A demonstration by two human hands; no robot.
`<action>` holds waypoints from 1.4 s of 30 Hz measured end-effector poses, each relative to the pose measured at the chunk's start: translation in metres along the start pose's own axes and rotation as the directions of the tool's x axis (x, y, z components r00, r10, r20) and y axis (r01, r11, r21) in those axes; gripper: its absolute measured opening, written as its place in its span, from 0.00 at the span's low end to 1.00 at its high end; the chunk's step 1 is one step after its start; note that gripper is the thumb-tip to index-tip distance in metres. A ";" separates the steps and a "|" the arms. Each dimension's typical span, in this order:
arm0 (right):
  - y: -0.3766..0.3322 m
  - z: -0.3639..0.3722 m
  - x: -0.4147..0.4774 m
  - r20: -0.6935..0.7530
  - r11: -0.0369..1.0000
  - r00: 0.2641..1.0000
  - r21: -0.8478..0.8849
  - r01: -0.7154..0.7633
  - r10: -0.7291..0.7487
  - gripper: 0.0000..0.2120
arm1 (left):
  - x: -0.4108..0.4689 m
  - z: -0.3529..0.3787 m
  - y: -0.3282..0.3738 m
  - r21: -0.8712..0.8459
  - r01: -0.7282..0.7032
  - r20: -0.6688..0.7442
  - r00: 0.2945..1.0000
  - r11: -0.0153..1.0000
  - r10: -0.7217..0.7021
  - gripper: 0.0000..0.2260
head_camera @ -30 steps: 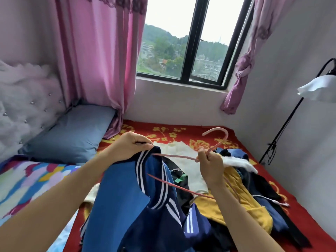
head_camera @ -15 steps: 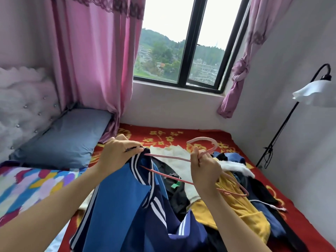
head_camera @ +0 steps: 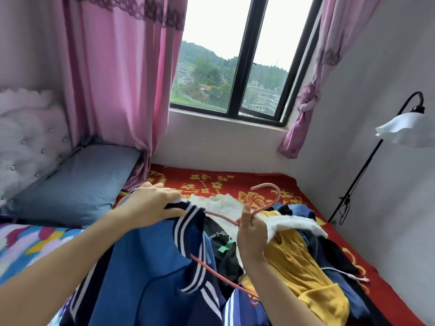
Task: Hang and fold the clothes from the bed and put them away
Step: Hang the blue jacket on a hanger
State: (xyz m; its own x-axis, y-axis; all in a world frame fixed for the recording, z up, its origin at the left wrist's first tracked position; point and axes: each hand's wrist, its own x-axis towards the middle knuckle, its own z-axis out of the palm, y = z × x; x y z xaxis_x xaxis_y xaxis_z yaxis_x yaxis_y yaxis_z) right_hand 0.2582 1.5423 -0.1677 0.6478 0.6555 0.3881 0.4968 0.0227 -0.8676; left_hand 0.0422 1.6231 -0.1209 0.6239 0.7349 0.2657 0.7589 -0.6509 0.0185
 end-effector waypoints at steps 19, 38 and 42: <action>-0.055 0.012 -0.004 0.140 0.999 0.990 -0.038 0.036 -0.030 0.24 | -0.016 -0.032 0.021 -0.322 -0.143 -0.179 0.980 0.936 0.088 0.09; 0.016 0.057 -0.065 0.494 0.801 0.862 -0.468 0.373 -0.113 0.18 | -0.020 -0.083 0.000 -0.715 0.018 -0.355 0.852 0.699 -0.385 0.15; 0.015 0.053 -0.038 0.476 0.870 0.879 -0.424 0.251 -0.021 0.10 | -0.029 -0.084 -0.015 -0.780 0.024 -0.344 0.818 0.625 -0.461 0.13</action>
State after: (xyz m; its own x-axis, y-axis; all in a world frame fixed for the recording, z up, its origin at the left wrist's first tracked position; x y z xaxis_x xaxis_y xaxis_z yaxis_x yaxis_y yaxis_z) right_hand 0.2104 1.5580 -0.2115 0.2836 0.9353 0.2116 0.8395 -0.1356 -0.5261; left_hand -0.0032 1.5954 -0.0485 0.0968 0.8358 0.5405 0.3442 -0.5376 0.7697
